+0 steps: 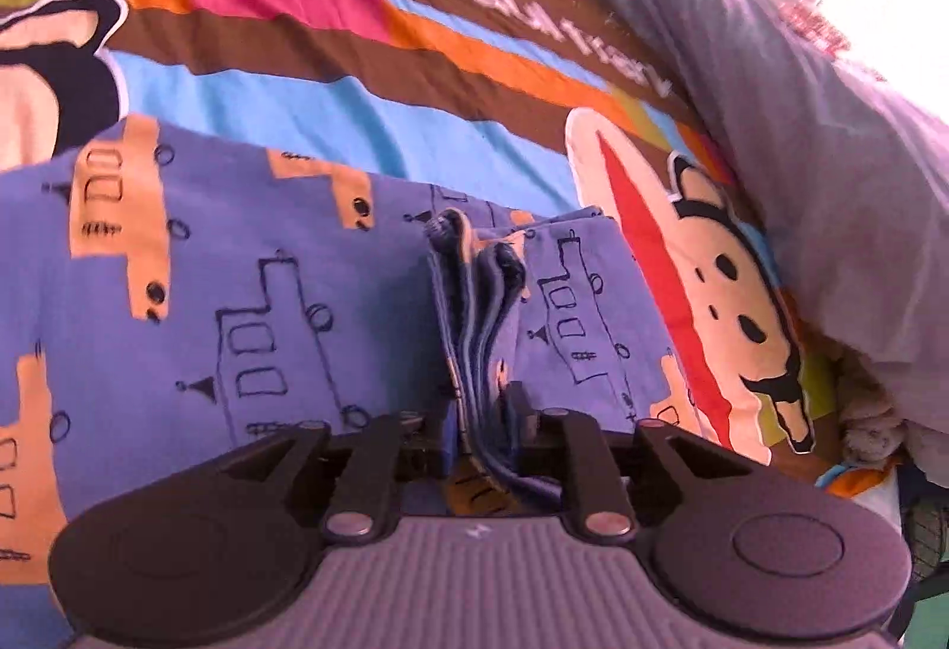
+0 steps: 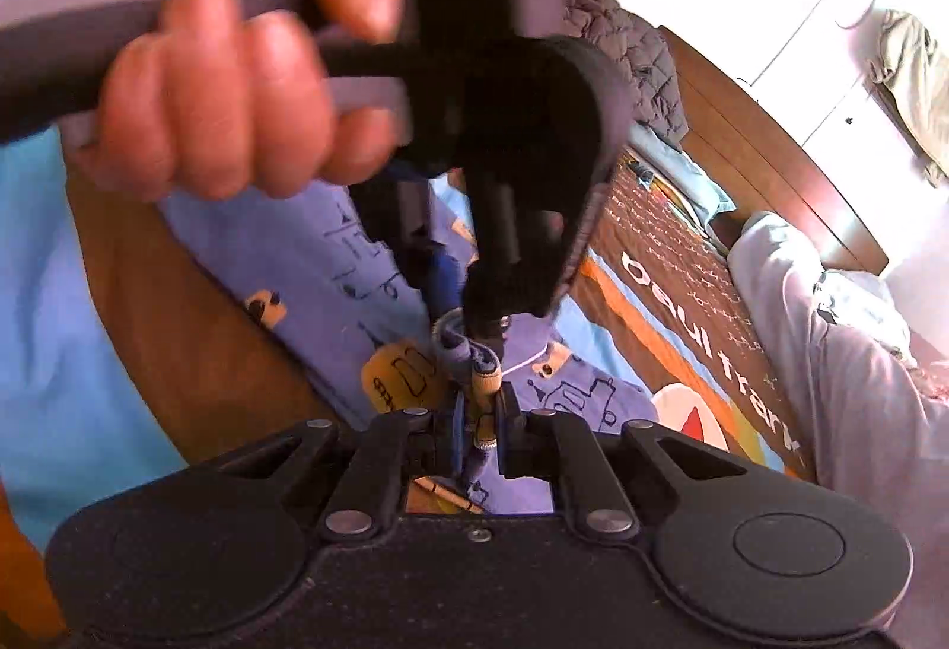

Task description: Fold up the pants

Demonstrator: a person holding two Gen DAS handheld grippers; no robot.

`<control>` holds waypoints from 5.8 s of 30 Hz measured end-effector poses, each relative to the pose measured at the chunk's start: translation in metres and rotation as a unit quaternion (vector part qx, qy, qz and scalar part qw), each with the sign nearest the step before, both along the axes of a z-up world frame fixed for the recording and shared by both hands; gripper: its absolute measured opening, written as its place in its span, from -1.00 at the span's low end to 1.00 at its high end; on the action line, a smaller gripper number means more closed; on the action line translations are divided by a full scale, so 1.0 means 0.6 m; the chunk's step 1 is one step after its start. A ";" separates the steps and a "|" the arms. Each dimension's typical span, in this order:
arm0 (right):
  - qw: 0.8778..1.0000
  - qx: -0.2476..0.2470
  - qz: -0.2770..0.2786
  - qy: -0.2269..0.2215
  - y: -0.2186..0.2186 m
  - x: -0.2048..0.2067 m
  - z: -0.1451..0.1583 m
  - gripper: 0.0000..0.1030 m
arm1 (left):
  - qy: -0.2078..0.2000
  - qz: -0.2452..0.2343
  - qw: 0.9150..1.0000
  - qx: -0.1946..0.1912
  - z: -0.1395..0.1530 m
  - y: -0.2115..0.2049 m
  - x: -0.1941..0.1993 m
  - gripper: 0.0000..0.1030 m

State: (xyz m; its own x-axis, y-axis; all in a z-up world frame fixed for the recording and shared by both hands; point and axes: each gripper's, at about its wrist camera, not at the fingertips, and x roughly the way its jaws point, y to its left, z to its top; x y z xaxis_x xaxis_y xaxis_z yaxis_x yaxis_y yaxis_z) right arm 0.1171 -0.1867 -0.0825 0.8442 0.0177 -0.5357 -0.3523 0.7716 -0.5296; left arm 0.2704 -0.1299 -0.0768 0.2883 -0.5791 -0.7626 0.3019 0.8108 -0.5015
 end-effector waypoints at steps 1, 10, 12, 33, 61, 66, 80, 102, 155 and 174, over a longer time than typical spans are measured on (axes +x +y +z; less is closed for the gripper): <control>1.000 -0.008 -0.001 -0.002 0.002 -0.003 -0.003 -0.78 | -0.004 0.001 1.000 -0.017 -0.007 0.010 -0.003 -0.61; 0.992 -0.115 0.025 -0.033 0.041 -0.031 -0.049 -0.79 | 0.041 0.029 0.989 -0.139 -0.051 0.069 0.012 -0.63; 0.992 -0.117 0.025 -0.032 0.041 -0.032 -0.050 -0.79 | 0.044 0.037 0.988 -0.141 -0.056 0.067 0.011 -0.64; 0.987 -0.152 0.022 -0.042 0.056 -0.024 -0.073 -0.69 | 0.027 0.059 0.991 -0.114 -0.039 0.062 -0.006 -0.79; 0.998 0.063 0.019 0.025 0.097 -0.026 0.072 0.97 | -0.079 0.155 0.983 -0.055 0.076 0.315 -0.077 -0.02; 0.985 0.121 -0.099 0.067 -0.059 0.000 0.072 0.98 | -0.114 0.096 0.988 -0.039 0.078 0.230 -0.088 0.43; 0.955 0.173 -0.193 0.147 -0.133 0.311 0.002 0.86 | -0.040 0.121 0.992 0.010 0.026 0.253 -0.039 0.03; 0.969 0.158 -0.177 0.070 -0.082 0.037 0.078 0.98 | -0.219 0.188 0.957 0.031 0.114 0.318 -0.218 0.82; 0.976 0.164 -0.114 0.084 0.125 0.073 0.019 0.99 | -0.153 0.469 0.870 0.017 0.067 0.457 -0.193 -0.64; 0.915 0.364 -0.166 0.045 -0.086 0.048 0.076 0.99 | -0.295 0.307 0.893 0.146 0.228 0.140 -0.183 -0.66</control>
